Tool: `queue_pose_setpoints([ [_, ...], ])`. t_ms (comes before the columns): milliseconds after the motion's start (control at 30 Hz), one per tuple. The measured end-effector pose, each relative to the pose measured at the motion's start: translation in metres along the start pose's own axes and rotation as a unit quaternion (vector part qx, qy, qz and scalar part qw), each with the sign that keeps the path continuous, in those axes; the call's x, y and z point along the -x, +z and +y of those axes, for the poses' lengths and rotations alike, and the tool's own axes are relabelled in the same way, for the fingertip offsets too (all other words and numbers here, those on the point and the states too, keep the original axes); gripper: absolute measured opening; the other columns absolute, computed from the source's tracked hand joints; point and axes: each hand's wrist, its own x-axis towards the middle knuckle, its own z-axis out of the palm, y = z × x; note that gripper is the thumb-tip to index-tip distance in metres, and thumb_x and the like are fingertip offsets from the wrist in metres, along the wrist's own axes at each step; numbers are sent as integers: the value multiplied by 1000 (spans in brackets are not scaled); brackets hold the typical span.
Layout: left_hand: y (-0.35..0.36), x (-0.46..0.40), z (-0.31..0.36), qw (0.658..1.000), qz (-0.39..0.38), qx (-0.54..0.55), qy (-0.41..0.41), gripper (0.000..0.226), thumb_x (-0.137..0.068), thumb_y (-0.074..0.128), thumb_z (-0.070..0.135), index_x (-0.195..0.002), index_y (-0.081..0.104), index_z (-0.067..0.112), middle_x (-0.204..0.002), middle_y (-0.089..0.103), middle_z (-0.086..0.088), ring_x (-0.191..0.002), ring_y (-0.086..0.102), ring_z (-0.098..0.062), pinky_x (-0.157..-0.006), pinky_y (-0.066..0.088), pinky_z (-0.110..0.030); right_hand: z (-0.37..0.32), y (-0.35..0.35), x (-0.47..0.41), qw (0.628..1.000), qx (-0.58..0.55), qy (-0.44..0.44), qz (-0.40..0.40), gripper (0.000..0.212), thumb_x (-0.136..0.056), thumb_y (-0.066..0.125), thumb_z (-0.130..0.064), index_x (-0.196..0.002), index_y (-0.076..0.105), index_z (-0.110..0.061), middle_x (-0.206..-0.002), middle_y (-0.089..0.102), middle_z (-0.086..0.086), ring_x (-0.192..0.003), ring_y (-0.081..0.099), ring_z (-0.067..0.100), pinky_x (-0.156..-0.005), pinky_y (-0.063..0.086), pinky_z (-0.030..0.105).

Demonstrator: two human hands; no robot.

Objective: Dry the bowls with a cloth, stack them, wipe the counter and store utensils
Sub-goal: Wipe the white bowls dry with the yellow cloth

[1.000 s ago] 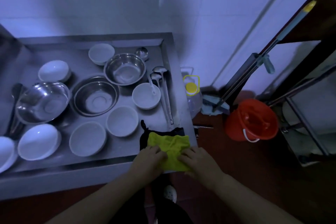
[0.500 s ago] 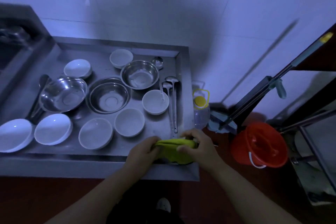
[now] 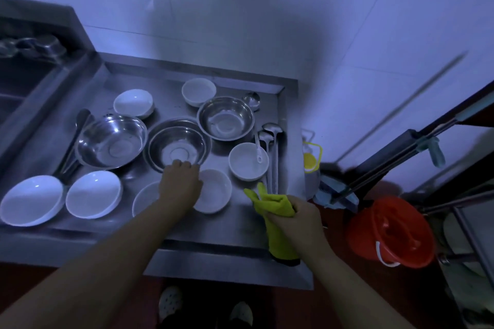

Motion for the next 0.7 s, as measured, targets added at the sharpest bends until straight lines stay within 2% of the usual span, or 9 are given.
queue_pose_setpoints([
  [67,13,-13,-5,999,-41,-4,-25,30,-87,53,35,-103,59,10,-102,65,-9,-104,50,-29,-82,37,-35,1,5,-2,999,-19,30,33,21,-73,81,-13,-72,71,-32,-67,71,-18,-69,63,-7,-63,47,11],
  [167,33,-24,-14,998,-42,49,-25,18,-86,56,20,-81,61,4,-91,67,-15,-98,53,-29,-73,32,-31,1,10,-1,995,-33,78,56,25,-74,78,-9,-76,70,-33,-69,70,-17,-71,65,-5,-64,51,14],
  [267,36,-27,-18,998,-31,56,-6,34,-84,50,11,-54,36,11,-84,66,-15,-89,52,-26,-65,27,-29,-3,17,2,990,-42,112,71,24,-74,79,-9,-71,69,-31,-65,70,-16,-66,67,-3,-58,53,14],
  [367,24,-27,-16,986,-23,167,-7,22,-88,47,22,-70,42,11,-75,58,-10,-73,50,-25,-59,30,-29,-14,27,9,989,-30,126,73,21,-75,79,-12,-69,68,-29,-64,70,-13,-65,67,0,-58,55,21],
  [433,10,-24,-13,961,-43,272,-34,16,-92,44,26,-84,40,13,-69,46,-1,-63,45,-21,-54,30,-30,-24,34,13,988,-2,124,86,17,-75,79,-16,-70,68,-27,-64,69,-10,-65,66,1,-62,56,27],
  [467,4,-21,-13,948,-48,313,-38,16,-93,42,26,-87,36,13,-68,43,1,-62,44,-22,-54,30,-31,-31,38,13,989,15,114,97,19,-75,79,-17,-69,66,-29,-63,68,-12,-64,64,-2,-61,54,24],
  [567,-19,-7,-20,909,-41,413,-36,16,-94,42,25,-89,34,12,-72,48,-2,-65,48,-23,-56,33,-32,-56,50,11,986,36,68,147,26,-74,78,-17,-66,61,-36,-59,64,-21,-64,60,-10,-55,43,7],
  [633,-39,4,-26,872,-45,486,-31,12,-94,42,28,-94,39,16,-78,52,1,-68,51,-16,-54,35,-30,-76,61,7,980,19,61,190,22,-72,80,-21,-74,61,-32,-67,64,-17,-67,59,-8,-57,41,9],
  [700,-60,14,-30,827,-55,560,-21,17,-93,43,35,-102,45,20,-90,56,0,-80,55,-19,-64,45,-34,-96,76,2,977,-21,50,207,29,-70,81,-20,-84,57,-28,-77,63,-13,-71,59,-6,-61,44,14],
])
